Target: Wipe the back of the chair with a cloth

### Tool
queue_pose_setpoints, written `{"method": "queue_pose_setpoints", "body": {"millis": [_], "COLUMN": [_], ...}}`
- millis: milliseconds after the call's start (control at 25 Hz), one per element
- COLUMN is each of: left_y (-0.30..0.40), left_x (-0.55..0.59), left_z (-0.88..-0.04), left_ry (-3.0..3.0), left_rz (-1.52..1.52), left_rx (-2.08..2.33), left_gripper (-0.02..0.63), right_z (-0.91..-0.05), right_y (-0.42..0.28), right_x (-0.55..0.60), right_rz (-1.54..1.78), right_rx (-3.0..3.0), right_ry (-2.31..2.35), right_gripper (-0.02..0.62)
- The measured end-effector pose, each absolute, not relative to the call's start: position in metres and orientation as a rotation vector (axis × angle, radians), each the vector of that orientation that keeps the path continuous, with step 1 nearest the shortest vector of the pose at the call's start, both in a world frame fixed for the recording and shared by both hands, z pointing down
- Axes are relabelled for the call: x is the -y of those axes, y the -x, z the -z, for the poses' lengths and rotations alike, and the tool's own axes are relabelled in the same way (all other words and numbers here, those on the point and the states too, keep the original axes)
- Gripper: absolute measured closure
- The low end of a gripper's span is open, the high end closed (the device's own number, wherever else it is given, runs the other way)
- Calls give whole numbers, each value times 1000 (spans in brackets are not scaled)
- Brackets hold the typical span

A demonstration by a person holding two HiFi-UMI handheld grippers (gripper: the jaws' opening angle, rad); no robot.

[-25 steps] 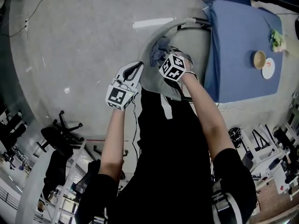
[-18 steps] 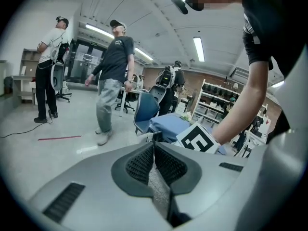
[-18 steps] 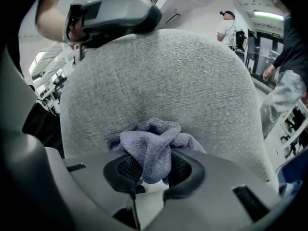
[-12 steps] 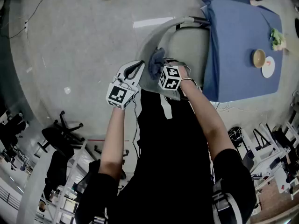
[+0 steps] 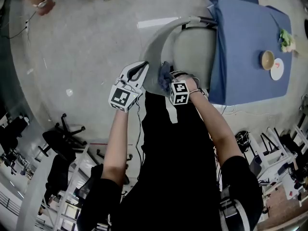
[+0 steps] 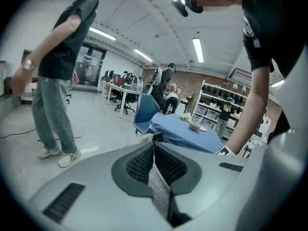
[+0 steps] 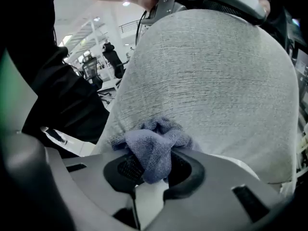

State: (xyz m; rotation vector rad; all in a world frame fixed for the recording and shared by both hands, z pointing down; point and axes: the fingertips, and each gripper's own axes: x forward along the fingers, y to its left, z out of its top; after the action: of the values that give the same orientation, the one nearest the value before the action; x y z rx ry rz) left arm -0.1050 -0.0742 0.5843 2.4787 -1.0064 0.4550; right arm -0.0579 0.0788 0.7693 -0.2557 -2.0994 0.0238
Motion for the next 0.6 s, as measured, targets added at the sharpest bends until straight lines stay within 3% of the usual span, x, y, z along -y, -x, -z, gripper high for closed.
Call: {"method": "queue_pose_setpoints", "body": {"millis": [600], "left_y": [105], "left_x": [73], "left_z": [-583], "left_ry": [-2493], "left_rz": [-424], "left_rx": [1021], "left_gripper": [578], "right_z": [-803], "right_y": [3], "right_x": [-137], "right_rz": [-60], "right_rx": [1969], "right_ry": [375], "right_gripper": [479]}}
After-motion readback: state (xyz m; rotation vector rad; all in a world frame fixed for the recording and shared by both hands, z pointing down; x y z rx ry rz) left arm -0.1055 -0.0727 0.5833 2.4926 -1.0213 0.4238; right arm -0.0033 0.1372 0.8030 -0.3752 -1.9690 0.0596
